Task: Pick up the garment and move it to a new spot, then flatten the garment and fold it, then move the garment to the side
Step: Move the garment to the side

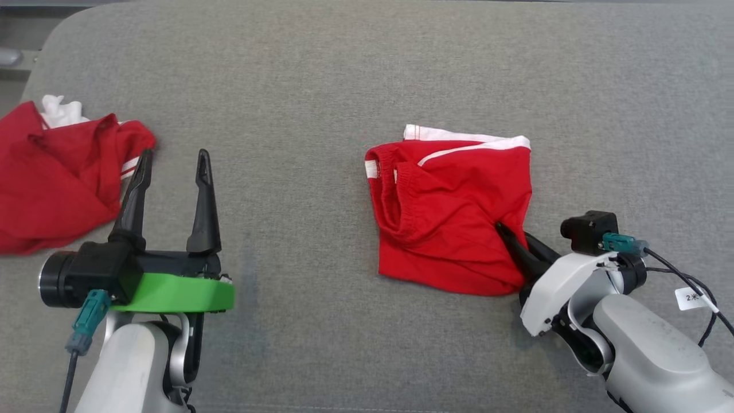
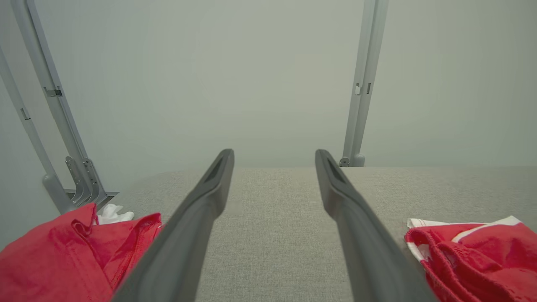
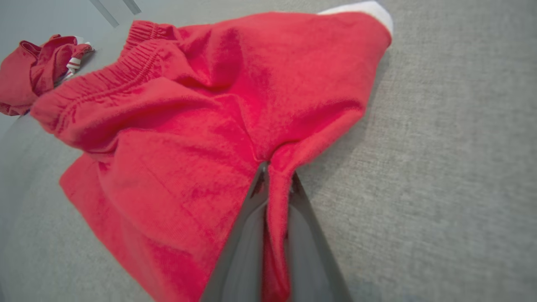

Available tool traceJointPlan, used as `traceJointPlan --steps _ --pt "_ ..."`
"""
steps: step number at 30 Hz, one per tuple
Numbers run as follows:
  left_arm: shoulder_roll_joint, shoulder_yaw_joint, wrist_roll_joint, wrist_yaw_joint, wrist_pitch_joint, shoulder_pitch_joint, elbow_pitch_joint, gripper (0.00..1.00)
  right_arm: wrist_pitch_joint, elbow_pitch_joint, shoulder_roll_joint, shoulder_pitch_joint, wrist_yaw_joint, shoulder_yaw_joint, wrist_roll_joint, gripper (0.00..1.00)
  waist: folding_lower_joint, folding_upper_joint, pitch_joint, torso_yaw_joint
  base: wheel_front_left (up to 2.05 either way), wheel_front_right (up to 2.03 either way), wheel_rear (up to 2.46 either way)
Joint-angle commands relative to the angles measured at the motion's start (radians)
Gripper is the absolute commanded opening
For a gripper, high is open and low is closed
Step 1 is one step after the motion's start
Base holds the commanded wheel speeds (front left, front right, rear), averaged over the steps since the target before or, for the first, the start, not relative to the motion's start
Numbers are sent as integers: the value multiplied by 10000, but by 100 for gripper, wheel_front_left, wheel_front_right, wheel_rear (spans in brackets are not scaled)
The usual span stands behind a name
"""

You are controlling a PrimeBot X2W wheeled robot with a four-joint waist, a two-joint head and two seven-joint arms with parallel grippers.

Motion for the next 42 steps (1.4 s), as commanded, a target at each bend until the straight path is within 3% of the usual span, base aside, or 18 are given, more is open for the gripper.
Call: traceJointPlan --steps 1,12,16,23,33,40,41,42 --pt "87 31 16 37 7 -111 -53 100 -43 -52 -161 -30 -12 51 87 0 0 0 159 -579 0 0 0" --pt "483 68 218 128 330 -543 -768 100 92 -240 -1017 -1380 -15 1228 -337 0 0 0 1122 -2503 0 0 0" --pt "733 -27 421 30 624 -969 -1124 100 102 13 -1647 -2482 -15 1878 -411 0 0 0 1895 -3122 0 0 0" --pt "1075 -116 659 -38 983 -1501 -1693 100 -339 554 -3141 -3643 -15 2032 -249 0 0 0 2859 -3846 0 0 0" --pt "1383 -442 1025 -194 1594 -2066 -2601 100 -860 1767 -5348 -4824 -15 1590 -39 0 0 0 3787 -4072 0 0 0" --pt "1357 -579 1044 -188 1666 -2232 -2769 100 -1005 2558 -5383 -5357 -15 981 -191 0 0 0 4143 -3758 0 0 0" --pt "1346 -577 1031 -162 1660 -2240 -2779 100 -1006 2731 -5284 -5383 -15 881 -162 25 0 0 4192 -3714 0 0 0" --pt "1341 -571 1023 -141 1646 -2249 -2777 100 -1008 2927 -5177 -5394 -15 803 -130 40 0 0 4232 -3675 0 0 0"
